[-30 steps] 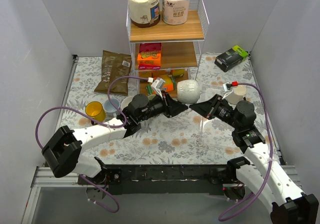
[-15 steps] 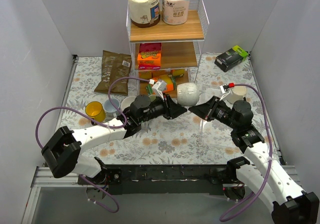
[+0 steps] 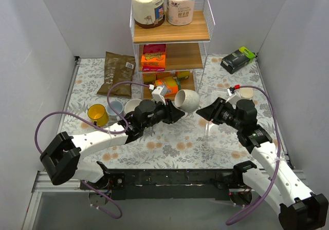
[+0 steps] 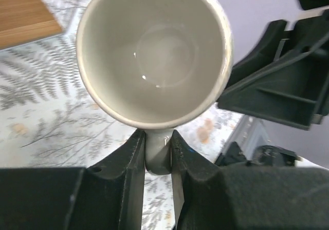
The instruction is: Turn the mug right side up
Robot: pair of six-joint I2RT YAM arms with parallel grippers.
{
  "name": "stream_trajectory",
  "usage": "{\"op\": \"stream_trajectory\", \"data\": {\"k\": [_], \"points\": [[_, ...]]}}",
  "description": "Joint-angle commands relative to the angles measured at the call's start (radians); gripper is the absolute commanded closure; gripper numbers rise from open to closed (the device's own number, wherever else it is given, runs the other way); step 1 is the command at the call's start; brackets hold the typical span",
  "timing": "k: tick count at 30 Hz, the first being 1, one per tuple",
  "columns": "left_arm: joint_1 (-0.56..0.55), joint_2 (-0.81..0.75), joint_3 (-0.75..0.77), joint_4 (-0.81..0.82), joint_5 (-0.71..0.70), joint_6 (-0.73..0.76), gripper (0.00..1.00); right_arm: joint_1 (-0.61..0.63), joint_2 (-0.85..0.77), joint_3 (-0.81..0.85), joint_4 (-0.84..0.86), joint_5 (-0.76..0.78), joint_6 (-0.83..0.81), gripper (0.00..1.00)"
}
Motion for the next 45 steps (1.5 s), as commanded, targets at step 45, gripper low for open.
{"op": "stream_trajectory", "data": {"k": [45], "points": [[-0.132, 0.409, 0.266, -0.260, -0.670, 0.192, 0.68, -0.007, 0.156, 0.334, -0.515, 0.327, -0.269, 0.39]]}}
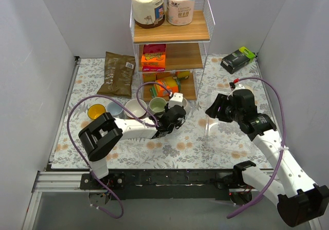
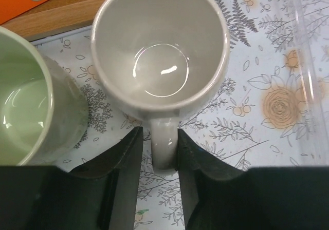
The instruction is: Turn the mug right side up
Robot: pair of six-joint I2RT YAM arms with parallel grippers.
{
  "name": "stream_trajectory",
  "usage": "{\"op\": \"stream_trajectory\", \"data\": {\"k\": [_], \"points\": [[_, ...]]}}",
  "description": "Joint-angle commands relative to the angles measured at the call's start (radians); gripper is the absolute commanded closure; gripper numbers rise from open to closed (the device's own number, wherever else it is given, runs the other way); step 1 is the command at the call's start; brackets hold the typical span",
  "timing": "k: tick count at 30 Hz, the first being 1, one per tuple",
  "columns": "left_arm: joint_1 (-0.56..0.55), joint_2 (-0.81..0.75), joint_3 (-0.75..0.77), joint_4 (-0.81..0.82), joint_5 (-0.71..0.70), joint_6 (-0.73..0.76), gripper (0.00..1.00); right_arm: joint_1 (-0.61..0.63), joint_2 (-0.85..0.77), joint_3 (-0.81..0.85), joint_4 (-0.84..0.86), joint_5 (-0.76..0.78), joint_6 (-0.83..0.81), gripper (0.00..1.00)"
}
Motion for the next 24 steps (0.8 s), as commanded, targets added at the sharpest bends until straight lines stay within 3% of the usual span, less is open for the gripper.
{"op": "stream_trajectory", "data": {"k": [1, 9, 13, 20, 24], "points": [[-0.018, -0.030, 0.034, 0.022, -0.047, 0.000, 0.65, -0.002, 0.005, 0.046, -0.026, 0.029, -0.024, 0.39], [-0.029, -0.051, 0.039, 0.003, -0.079, 0.022, 0.53, -0.004, 0.027, 0.079, -0.051, 0.090, -0.062, 0.38], [-0.033, -0.140, 0.031, -0.004, -0.081, 0.020, 0.33, -0.033, 0.064, 0.121, -0.087, 0.158, -0.148, 0.31], [-0.042, -0.335, -0.016, 0.012, -0.009, 0.051, 0.02, -0.155, 0.234, 0.202, -0.111, 0.395, -0.371, 0.28], [-0.042, -0.435, -0.081, 0.059, 0.057, 0.054, 0.02, -0.267, 0.259, 0.147, 0.021, 0.454, -0.494, 0.25]]}}
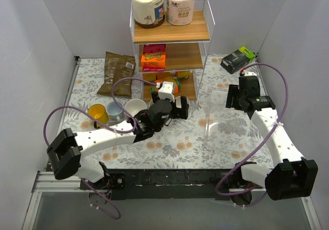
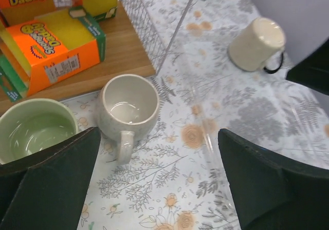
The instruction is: Turn the mug right side up
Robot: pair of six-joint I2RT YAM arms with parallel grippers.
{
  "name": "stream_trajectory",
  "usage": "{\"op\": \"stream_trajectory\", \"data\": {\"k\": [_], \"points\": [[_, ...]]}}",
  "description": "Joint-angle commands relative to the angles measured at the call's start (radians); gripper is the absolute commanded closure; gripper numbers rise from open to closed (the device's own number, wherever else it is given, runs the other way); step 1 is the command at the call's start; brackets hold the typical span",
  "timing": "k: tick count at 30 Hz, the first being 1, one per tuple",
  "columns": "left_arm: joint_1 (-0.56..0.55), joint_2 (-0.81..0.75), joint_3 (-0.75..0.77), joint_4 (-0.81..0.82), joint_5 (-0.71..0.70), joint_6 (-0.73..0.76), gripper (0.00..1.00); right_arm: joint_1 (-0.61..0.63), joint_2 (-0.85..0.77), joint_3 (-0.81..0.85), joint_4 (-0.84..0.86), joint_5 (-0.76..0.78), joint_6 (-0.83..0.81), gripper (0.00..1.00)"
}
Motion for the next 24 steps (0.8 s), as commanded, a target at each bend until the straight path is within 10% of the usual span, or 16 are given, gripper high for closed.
{"op": "stream_trajectory", "data": {"k": [1, 10, 24], "points": [[-0.005, -0.128, -0.068, 0.040, 0.077, 0.017, 0.02, -0.139, 0.005, -0.046, 0.188, 0.148, -0.244, 0.26], [-0.006, -0.219, -0.103, 0.005, 0.112, -0.026, 0.02, -0.457, 0.031, -0.077, 0.392, -0.164, -0.384, 0.26], [-0.002, -0.261, -0.152, 0.055, 0.100, 0.001, 0.02, -0.514, 0.241, -0.119, 0.479, -0.468, -0.380, 0.30]]}}
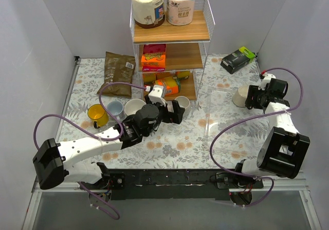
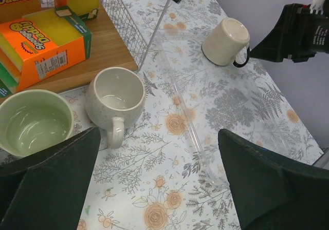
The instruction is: Turn the mug right side up
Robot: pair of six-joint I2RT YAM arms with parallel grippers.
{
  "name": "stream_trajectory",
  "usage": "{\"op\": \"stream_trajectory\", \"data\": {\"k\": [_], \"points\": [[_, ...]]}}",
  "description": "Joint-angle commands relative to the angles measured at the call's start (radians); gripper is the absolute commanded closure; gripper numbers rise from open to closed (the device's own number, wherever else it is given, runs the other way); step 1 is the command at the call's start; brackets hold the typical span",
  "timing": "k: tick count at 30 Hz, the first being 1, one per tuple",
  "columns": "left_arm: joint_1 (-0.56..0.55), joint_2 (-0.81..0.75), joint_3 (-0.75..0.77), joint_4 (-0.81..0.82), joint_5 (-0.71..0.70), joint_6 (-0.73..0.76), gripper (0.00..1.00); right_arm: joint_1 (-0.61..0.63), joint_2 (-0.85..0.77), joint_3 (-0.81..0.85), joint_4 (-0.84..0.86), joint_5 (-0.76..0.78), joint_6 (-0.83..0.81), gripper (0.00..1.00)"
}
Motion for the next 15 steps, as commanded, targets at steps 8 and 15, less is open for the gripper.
{"op": "stream_trajectory", "data": {"k": [8, 15], "points": [[0.015, -0.047, -0.058, 0.038, 0.003, 0.012, 0.02, -0.003, 0.133, 0.071, 0.037, -0.098, -0.048, 0.32], [0.024, -0.043, -0.041, 0.011, 0.020, 0.041, 0.02, -0.003, 0.219, 0.117, 0.014, -0.099, -0.080, 0.37]]}}
